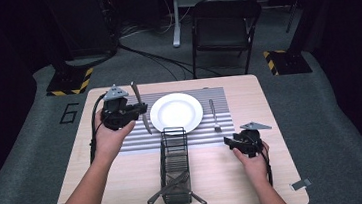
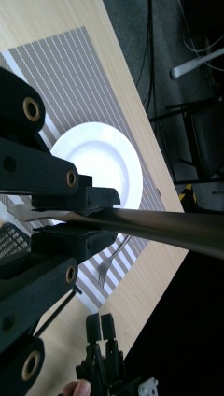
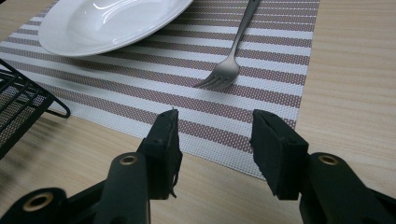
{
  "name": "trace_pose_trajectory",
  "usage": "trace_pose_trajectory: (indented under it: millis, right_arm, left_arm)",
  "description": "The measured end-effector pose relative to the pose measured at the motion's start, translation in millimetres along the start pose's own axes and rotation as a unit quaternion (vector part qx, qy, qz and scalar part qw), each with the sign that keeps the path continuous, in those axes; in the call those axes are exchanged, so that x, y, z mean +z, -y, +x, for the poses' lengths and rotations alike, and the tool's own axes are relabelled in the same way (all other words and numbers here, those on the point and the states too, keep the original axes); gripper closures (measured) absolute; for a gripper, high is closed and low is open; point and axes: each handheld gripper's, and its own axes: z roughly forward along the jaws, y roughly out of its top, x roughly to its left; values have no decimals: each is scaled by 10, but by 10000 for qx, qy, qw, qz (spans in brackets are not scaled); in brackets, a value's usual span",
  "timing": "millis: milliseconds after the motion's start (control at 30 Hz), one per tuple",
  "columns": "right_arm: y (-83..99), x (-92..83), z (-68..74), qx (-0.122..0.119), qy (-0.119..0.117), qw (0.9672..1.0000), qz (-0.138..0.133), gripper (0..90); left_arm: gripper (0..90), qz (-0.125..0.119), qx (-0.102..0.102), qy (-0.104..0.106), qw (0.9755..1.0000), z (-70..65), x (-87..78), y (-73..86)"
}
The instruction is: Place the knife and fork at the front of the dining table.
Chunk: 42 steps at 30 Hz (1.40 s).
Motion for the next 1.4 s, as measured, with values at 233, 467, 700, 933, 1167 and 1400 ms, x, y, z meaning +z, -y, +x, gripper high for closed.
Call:
trace_pose_trajectory:
  millis: [233,467,700,933,1167,1400]
  right_arm:
    - [2,6,-1,5,-10,10000,-3,517]
    - [3,9,1,6,-15,10000,0,517]
    - [4,10,7,-5,-16,10000,0,517]
    - [6,12,11,-12,-5,10000,5,516]
    - [8,16,11,-33,-8,10000,12,516]
    - [9,18,13,-26,-12,10000,21,516]
  left_arm:
    - [819,9,-52,-151,9999,119,13,100]
    - [819,-40,-153,-296,9994,229,27,211]
    - [820,7,-222,-442,9988,326,50,332]
    - [820,65,-321,-550,9979,407,96,462]
    - [820,132,-345,-674,9970,467,141,598]
    - [820,195,-402,-727,9964,521,188,724]
